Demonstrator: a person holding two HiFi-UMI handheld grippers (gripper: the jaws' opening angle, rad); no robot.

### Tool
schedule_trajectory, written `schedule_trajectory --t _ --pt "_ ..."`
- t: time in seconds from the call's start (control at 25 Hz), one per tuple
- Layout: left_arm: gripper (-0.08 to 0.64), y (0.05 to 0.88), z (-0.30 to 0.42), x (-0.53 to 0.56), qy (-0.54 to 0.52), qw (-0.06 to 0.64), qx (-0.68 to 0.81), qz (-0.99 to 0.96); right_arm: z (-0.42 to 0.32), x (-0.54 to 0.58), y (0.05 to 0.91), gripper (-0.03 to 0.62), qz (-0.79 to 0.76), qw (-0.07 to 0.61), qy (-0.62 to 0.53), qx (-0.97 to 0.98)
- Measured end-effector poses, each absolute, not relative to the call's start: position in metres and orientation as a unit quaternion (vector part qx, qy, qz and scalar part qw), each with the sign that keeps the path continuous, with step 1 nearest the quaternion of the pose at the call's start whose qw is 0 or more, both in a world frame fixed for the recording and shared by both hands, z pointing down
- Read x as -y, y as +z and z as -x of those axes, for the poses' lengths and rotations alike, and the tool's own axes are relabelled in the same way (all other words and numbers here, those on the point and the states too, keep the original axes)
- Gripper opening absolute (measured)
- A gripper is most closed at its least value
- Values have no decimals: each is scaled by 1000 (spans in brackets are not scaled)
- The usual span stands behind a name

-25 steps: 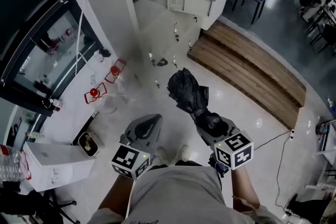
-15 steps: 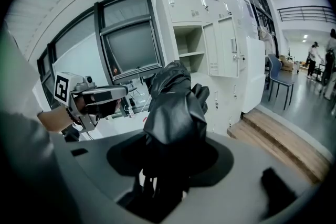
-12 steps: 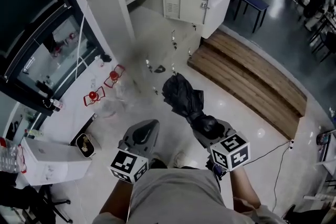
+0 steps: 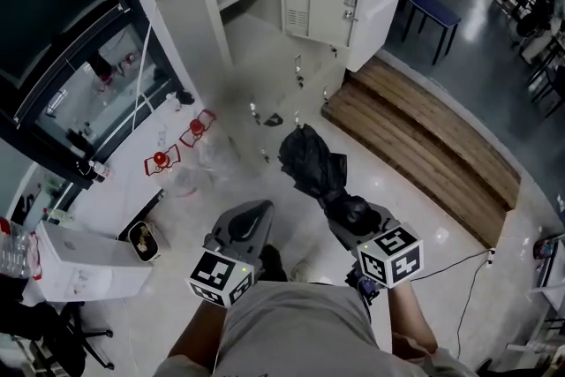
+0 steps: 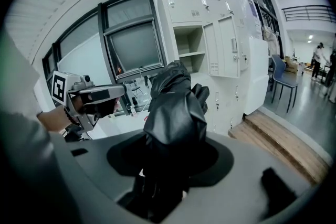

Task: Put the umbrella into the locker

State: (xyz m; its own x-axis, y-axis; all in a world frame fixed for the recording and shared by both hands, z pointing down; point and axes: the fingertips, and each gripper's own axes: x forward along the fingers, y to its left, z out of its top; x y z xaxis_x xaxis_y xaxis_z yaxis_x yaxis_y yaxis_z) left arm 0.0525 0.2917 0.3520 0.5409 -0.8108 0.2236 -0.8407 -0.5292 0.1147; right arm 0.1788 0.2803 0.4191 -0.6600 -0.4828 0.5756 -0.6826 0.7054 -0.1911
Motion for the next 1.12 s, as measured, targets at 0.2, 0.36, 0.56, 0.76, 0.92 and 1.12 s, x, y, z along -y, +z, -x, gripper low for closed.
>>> schedule_trajectory --t 0.2,0.36,0.56,0.76,0.92,1.12 --pt "15 353 -49 -285 68 103 476 -871 -173 -272 420 213 -324 253 196 890" --pt "15 352 -46 -279 66 101 475 -872 -167 -269 420 213 -323 251 196 891" --pt "15 357 -42 -272 66 106 472 -873 -161 -261 424 213 -324 251 202 889" --pt "15 361 -33 -254 66 109 472 -873 -153 -243 427 213 -326 253 204 888" --pt "15 363 -26 -233 64 112 470 -873 -145 -223 429 213 -324 256 205 887" --pt "15 365 -15 -197 63 111 468 -875 -132 -189 429 213 -324 256 204 888"
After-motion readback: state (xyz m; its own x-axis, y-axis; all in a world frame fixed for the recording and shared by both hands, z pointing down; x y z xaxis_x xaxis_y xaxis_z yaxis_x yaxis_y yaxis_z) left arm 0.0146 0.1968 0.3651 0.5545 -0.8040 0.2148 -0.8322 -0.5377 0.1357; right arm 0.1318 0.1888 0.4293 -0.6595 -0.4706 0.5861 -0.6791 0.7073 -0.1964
